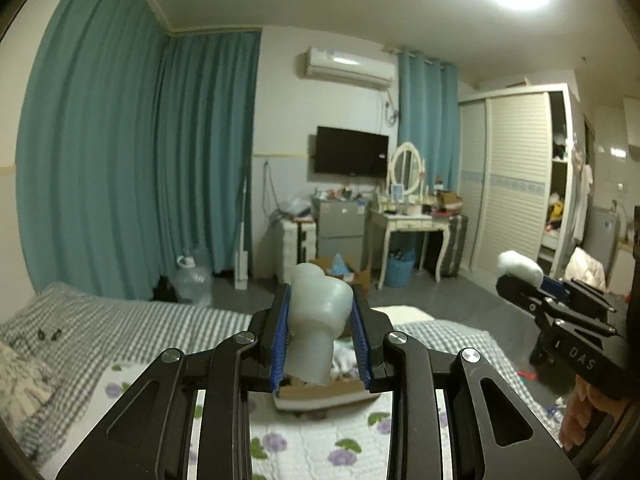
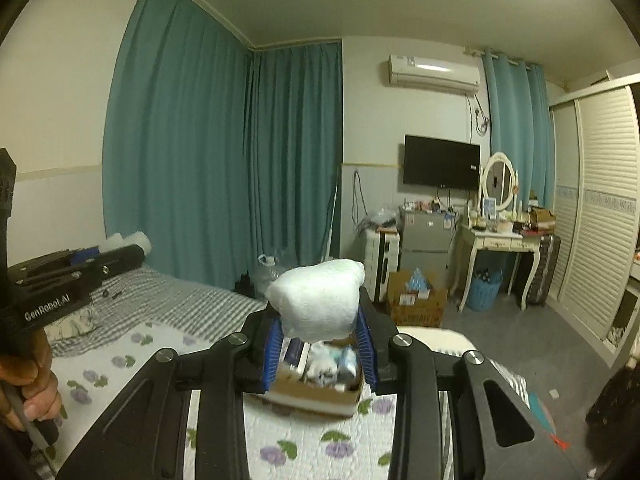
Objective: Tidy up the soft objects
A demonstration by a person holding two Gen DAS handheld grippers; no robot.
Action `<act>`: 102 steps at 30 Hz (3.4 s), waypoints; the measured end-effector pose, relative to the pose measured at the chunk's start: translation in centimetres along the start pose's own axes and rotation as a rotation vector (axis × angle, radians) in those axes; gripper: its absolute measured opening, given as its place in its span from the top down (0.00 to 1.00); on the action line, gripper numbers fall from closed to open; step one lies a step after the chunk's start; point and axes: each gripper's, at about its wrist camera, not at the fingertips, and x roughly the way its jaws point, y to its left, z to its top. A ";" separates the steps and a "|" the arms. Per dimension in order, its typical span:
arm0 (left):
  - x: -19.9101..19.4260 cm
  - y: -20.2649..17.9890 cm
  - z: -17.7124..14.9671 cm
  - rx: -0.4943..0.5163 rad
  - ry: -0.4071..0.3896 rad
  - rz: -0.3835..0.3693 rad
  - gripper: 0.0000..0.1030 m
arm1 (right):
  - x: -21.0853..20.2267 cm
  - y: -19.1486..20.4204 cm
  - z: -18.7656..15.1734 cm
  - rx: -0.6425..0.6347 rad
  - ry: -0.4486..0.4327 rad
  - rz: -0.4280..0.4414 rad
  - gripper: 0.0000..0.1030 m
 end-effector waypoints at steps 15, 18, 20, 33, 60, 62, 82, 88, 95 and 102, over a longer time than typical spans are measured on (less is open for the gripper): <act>15.0 1.6 -0.5 0.017 0.083 0.006 0.73 | 14.2 -0.4 0.4 -0.021 0.021 0.017 0.68; 18.9 2.2 -2.2 -0.004 0.138 0.011 0.73 | 18.1 -1.2 -1.7 -0.027 0.068 0.014 0.68; 21.4 2.5 -3.9 -0.014 0.195 0.013 0.73 | 20.8 -1.8 -3.4 -0.025 0.108 0.013 0.68; 30.8 2.4 -11.9 -0.035 0.441 -0.007 0.72 | 33.2 -4.2 -12.9 -0.001 0.373 0.058 0.68; 28.5 3.5 -9.5 -0.073 0.399 0.026 0.28 | 32.0 -3.1 -13.9 -0.001 0.416 0.079 0.50; 27.2 3.8 -8.3 -0.088 0.366 0.016 0.27 | 30.8 -2.9 -12.9 -0.009 0.378 0.081 0.42; 9.2 2.3 1.0 -0.061 0.033 0.049 0.00 | 14.7 -0.8 -3.0 -0.005 0.136 0.011 0.08; 4.2 1.6 2.1 -0.087 -0.019 0.028 0.00 | 8.6 -1.0 -1.2 0.014 0.087 -0.037 0.00; 1.6 0.5 1.4 -0.025 -0.054 0.093 0.00 | 3.1 -1.4 -0.3 0.010 0.061 -0.079 0.00; 1.9 1.6 -2.0 -0.028 -0.023 0.130 0.00 | 1.8 -0.8 -1.7 0.015 0.057 -0.080 0.00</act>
